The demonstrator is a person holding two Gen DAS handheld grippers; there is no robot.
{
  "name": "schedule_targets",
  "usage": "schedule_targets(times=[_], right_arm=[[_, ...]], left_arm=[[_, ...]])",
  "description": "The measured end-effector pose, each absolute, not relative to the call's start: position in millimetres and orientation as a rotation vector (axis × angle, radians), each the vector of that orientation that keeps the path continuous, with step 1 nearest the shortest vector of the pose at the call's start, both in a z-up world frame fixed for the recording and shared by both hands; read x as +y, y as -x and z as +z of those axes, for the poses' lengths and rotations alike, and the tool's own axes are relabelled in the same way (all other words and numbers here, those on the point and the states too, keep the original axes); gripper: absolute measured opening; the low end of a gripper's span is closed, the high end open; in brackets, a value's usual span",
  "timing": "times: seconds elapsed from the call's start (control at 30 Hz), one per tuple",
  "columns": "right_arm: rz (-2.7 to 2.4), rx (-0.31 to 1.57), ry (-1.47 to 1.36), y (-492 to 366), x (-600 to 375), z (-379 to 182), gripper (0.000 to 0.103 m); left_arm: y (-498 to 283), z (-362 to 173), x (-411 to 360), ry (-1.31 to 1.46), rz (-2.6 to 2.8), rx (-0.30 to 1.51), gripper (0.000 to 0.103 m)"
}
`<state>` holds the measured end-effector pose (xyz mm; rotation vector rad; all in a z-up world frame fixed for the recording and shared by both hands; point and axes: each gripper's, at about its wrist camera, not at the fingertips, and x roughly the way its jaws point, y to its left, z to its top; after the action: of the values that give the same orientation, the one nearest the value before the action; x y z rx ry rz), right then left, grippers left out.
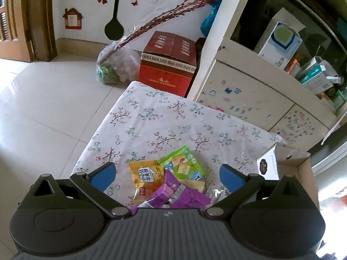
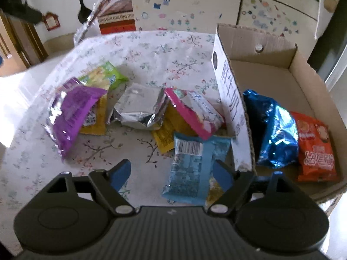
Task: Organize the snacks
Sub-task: 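Lower left tool onto purple bag while right tool moves to light blue bag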
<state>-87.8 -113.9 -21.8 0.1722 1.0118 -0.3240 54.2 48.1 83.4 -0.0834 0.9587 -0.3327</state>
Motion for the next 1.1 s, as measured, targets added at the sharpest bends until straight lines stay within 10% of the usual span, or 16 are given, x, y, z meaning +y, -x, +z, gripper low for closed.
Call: schedule_targets(times=[0.13, 1.1], right_arm=[[-0.31, 1.003, -0.129, 84, -98, -31, 0.099], [-0.29, 0.847, -0.275, 104, -92, -36, 0.096]], left_arm=[[-56, 74, 49, 0.054, -0.333, 0.976, 0.103], [-60, -9, 16, -0.113, -0.414, 1.138, 0.103]])
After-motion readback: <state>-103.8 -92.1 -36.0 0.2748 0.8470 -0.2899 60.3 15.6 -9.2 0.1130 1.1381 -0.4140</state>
